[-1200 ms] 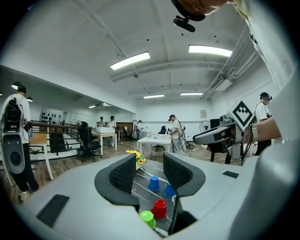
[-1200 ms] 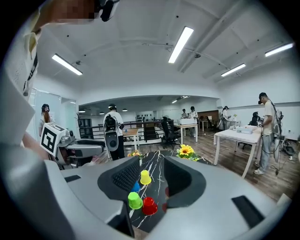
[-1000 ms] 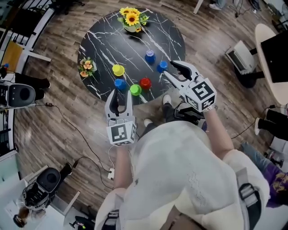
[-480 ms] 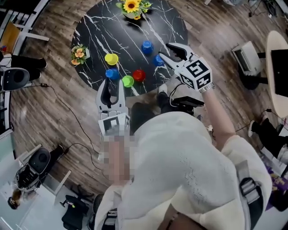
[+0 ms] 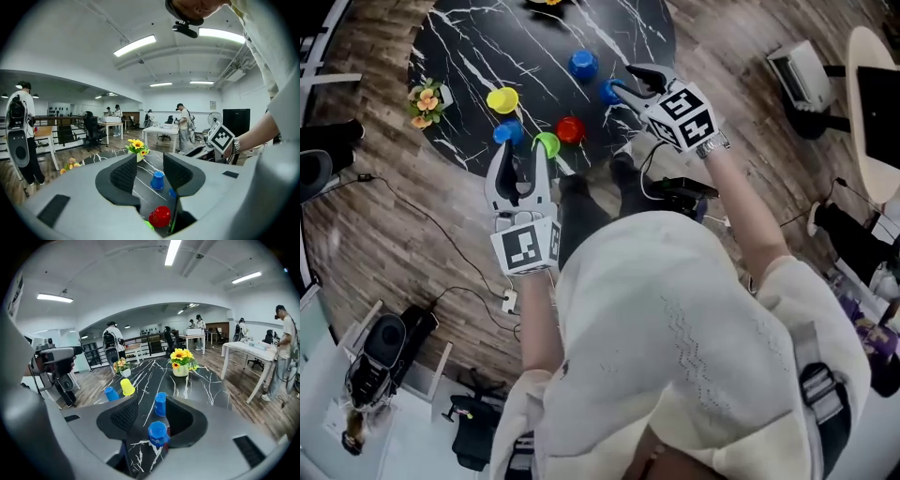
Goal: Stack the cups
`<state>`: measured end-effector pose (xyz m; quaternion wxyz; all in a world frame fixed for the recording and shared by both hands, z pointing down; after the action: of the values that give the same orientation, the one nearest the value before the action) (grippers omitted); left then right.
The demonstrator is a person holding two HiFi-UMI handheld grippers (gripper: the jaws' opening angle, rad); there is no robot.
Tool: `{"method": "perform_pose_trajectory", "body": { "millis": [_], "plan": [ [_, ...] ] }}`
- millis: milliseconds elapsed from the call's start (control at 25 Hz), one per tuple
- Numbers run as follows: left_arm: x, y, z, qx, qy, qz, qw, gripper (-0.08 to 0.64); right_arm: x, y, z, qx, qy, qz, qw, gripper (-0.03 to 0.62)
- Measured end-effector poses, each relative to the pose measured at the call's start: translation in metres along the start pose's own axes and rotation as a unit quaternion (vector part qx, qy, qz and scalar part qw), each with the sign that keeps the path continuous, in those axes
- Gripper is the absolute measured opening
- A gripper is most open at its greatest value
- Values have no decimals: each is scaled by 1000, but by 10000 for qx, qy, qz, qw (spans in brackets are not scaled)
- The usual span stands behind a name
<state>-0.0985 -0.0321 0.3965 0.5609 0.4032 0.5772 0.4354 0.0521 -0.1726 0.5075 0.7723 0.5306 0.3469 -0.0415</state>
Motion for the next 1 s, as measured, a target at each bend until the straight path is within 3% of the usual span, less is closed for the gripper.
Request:
{"method": "perform_pose_trajectory", "body": {
  "millis": [160,520,1000],
  "plan": [
    [-8,6,-9,-79,273,-31,9996,179,-14,21,-1,53,157,-322,9993,205],
    [-17,19,-22,-56,512,-185,9985,179,-31,67,0,-189,286,-776,9964,244],
    [-16,32,-25,24,576,-258,9980,179,-51,98,8,-197,411,-1108,9928,273]
  ]
}}
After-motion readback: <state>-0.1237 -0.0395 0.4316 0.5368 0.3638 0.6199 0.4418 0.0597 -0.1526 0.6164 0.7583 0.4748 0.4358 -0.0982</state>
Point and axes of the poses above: the fingertips, and each gripper's own axes: x backward along the fingers, z to its right, y out of its underside, the point moved 2 cm from there along x, backward along the fingers, and after that the axes turned 2 degrees about -x, right-handed, at the moved point
